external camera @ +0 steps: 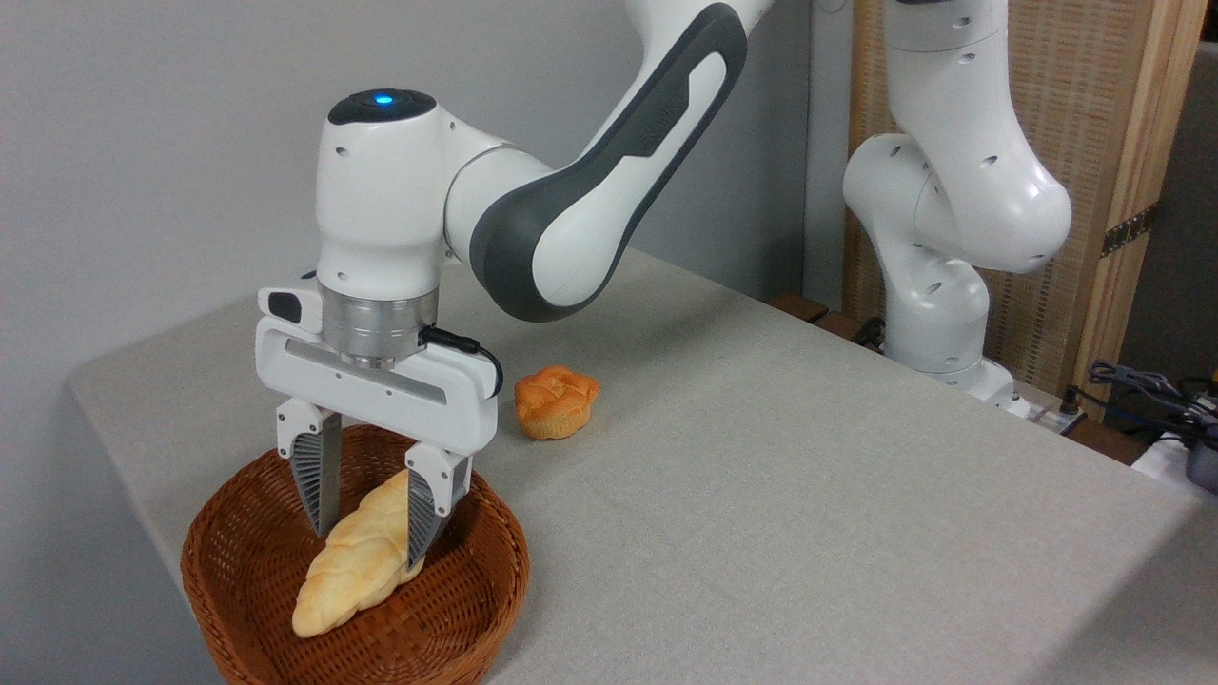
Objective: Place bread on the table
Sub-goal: 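Close the gripper on the middle of the braided roll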
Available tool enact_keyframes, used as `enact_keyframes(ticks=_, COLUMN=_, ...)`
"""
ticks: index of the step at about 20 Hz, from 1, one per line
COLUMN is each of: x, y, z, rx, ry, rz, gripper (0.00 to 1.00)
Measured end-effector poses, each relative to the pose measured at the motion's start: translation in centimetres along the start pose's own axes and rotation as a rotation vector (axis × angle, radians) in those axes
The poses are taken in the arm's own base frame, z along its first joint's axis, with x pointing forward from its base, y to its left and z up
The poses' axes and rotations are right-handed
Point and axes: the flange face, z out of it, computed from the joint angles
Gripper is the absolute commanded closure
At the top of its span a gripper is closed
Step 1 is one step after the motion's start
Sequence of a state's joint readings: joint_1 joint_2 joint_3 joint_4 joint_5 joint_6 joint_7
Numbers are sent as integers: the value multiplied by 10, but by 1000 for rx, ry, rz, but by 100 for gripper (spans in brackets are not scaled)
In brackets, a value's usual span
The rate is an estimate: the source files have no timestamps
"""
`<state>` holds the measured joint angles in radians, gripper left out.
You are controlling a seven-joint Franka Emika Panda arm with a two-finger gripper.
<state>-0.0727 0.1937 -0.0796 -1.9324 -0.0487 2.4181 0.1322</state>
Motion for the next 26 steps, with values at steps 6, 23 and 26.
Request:
enact_keyframes(ticks=6, x=0, y=-1, z=0, rx=0, ry=-1, rz=-1, gripper=18)
enact_keyframes(ticks=23, x=0, y=-1, z=1, rx=0, ry=-1, rz=-2, gripper=51)
enact_keyframes(ticks=26, x=0, y=-1, z=1, rx=0, ry=-1, rz=-2, gripper=51)
